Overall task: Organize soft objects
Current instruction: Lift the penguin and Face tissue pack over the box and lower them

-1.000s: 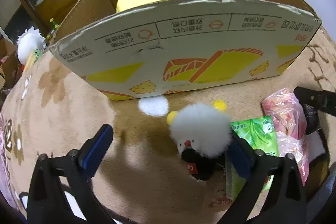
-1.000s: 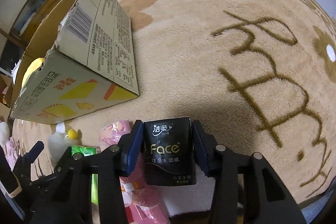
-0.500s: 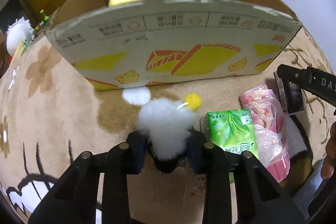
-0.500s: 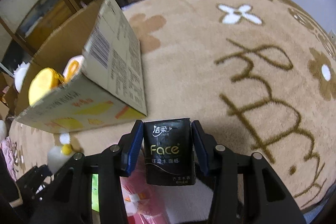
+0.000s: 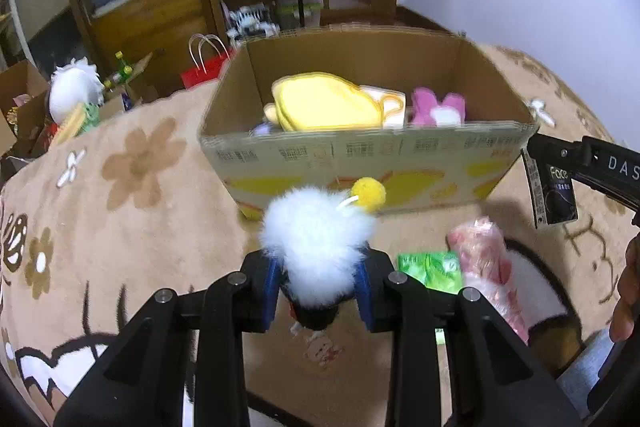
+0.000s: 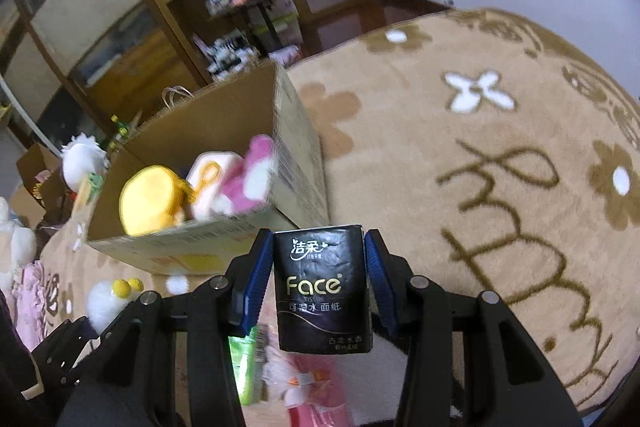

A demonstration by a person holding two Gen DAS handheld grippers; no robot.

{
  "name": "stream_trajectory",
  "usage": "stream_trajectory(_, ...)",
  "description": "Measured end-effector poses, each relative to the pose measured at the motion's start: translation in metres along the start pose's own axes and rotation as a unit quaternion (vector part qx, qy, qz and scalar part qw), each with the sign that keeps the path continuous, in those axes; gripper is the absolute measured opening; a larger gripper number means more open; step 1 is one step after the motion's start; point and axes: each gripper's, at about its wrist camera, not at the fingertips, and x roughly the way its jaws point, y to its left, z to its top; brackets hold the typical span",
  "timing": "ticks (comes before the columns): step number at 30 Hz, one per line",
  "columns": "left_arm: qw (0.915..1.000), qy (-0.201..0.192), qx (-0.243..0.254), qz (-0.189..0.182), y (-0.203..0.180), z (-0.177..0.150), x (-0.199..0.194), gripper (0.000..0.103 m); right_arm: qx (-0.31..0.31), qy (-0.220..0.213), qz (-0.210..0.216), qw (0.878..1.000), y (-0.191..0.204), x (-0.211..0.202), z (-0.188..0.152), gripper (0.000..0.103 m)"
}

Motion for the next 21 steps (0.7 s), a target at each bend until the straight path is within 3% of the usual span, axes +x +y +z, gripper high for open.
stream_trajectory(8, 0.9977, -0.064, -0.005, 0.024, 0.014, 0.023, -0.026, 0.03, -0.016, -0.042, 0.022, 0.999, 0.015, -0.026, 0.012, 0.049)
stream_trajectory(14, 0.9952, -0.096, -0.011, 0.017, 0.022, 0.038, -0.043, 0.03, -0.035, -0.083, 0.041, 0.995, 0.033, -0.044, 0.025, 0.049)
stream_trajectory(21, 0.9904, -0.134, 0.0, 0.031, 0.022, 0.061, -0.054, 0.03, -0.072, -0.121, 0.038, 0.989, 0.051, -0.06, 0.035, 0.049)
